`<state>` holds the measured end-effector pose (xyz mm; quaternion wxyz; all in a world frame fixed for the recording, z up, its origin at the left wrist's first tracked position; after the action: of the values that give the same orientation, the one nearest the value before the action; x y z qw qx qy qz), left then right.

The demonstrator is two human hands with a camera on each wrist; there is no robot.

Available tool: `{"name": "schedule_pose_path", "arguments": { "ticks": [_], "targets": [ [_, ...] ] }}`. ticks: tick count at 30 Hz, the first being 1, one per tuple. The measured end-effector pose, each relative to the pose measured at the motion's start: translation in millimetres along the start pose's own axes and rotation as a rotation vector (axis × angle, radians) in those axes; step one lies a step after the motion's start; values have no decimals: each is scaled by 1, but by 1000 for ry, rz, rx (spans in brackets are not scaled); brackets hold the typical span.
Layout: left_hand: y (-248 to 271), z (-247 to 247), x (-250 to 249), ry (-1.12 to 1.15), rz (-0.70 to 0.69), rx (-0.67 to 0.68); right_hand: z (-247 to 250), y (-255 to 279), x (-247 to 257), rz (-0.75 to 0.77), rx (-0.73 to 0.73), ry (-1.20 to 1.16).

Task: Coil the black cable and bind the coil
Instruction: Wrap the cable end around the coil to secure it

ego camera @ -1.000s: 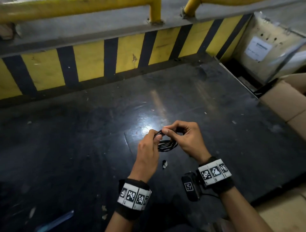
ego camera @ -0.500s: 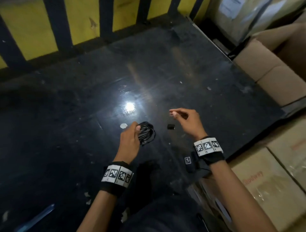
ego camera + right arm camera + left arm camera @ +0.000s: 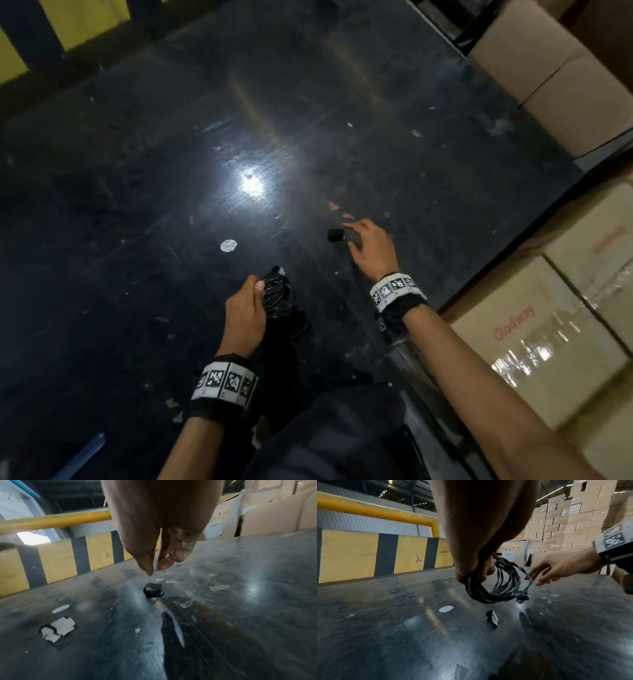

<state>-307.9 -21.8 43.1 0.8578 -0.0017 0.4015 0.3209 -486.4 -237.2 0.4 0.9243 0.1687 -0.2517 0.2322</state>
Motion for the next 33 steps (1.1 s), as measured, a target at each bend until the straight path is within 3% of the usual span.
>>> {"name": "schedule_pose_path", "arguments": {
  "ticks": [7,11,20,27,30,33],
  "targets": [
    [-1,13,6,5,56,-16,-40,-43,22,51,249,234],
    [3,18,15,29,85,-49,-46,-49,21,24,256,185],
    [15,32,7,69,63,-75,-15,-27,52,42,98,-352],
    [26,53,-18,134,-12,-110,15,7,108,-137,321,-988],
    [35,65,-25,166,-48,-136,30,22,136,-96,414,-1101],
    [46,79,-34,210,-92,-153,41,38,162,30,475,-1069]
  ]
}}
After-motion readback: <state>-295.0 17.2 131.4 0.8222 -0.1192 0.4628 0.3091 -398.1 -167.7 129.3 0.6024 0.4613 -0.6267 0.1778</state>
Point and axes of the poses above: each hand's wrist, its own y-axis away from the middle knuckle, its own z-axis out of the back of the hand, x = y × z, the point moved 3 cm from there along -y, towards the middle knuckle, and after that the axes turned 4 degrees about -y, right-handed, at the moved point
